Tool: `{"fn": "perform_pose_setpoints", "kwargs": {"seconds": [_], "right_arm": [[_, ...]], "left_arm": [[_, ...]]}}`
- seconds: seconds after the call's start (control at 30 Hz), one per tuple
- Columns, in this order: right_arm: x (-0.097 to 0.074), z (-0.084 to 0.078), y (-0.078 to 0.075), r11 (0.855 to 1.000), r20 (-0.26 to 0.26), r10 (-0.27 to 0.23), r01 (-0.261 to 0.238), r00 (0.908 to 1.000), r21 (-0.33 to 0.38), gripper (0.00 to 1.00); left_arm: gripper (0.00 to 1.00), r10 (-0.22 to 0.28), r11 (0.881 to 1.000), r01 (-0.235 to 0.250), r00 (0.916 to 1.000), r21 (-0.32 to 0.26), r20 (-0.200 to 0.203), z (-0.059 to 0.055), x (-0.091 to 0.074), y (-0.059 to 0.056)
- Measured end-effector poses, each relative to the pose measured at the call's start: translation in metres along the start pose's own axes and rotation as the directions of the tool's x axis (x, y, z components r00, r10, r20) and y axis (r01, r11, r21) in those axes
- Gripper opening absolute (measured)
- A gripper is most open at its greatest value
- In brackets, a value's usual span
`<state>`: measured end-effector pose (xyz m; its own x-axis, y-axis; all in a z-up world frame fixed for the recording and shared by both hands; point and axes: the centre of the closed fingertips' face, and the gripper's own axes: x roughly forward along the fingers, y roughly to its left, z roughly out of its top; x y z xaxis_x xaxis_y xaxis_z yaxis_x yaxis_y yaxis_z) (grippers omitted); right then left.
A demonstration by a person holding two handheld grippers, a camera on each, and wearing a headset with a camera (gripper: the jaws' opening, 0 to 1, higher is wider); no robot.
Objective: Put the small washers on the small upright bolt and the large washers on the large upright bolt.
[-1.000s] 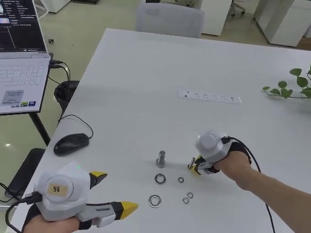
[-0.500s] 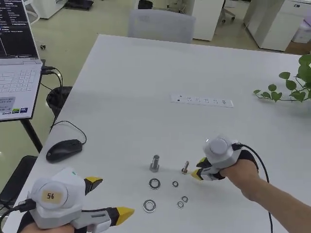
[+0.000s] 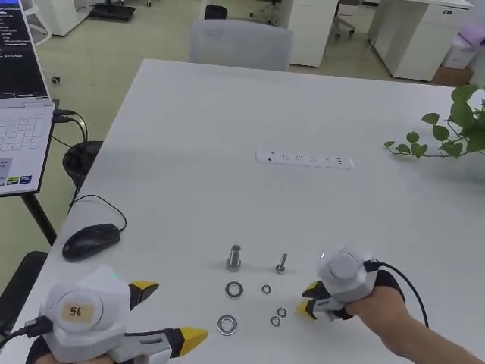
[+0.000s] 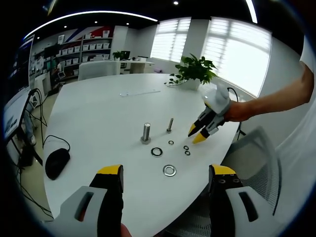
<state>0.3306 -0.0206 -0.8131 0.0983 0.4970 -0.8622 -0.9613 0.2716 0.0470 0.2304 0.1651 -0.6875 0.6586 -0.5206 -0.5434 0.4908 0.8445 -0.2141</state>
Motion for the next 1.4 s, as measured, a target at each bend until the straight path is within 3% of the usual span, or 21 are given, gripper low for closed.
{"fn": "perform_pose_setpoints", "kwargs": {"seconds": [0.27,0.7,0.9,1.2,1.4], "right_arm": [[0.013,0.003,0.015,0.995,-0.03,0.026,-0.029,0.9992,-0.091,0.2],[0.021,0.011,0.019,0.974,-0.068,0.044,-0.058,0.9967,-0.217,0.18],[0.021,0.012,0.018,0.973,-0.08,0.056,-0.073,0.9952,-0.218,0.18],[0.022,0.012,0.021,0.955,-0.093,0.058,-0.083,0.9939,-0.284,0.18],[0.023,0.012,0.021,0.955,-0.097,0.05,-0.076,0.994,-0.285,0.15]], "left_arm": [[0.7,0.006,1.0,-0.006,1.0,-0.006,0.0,-0.001,-0.001,0.0],[0.7,0.013,1.0,-0.013,0.9999,-0.015,0.002,-0.004,-0.003,0.001],[0.7,0.011,1.0,-0.011,0.9999,-0.016,0.005,-0.003,-0.002,0.001],[0.7,0.001,1.0,-0.001,1.0,-0.013,0.004,-0.002,0.002,-0.003],[0.7,-0.008,1.0,0.008,1.0,-0.012,0.006,0.0,0.005,-0.007]]}}
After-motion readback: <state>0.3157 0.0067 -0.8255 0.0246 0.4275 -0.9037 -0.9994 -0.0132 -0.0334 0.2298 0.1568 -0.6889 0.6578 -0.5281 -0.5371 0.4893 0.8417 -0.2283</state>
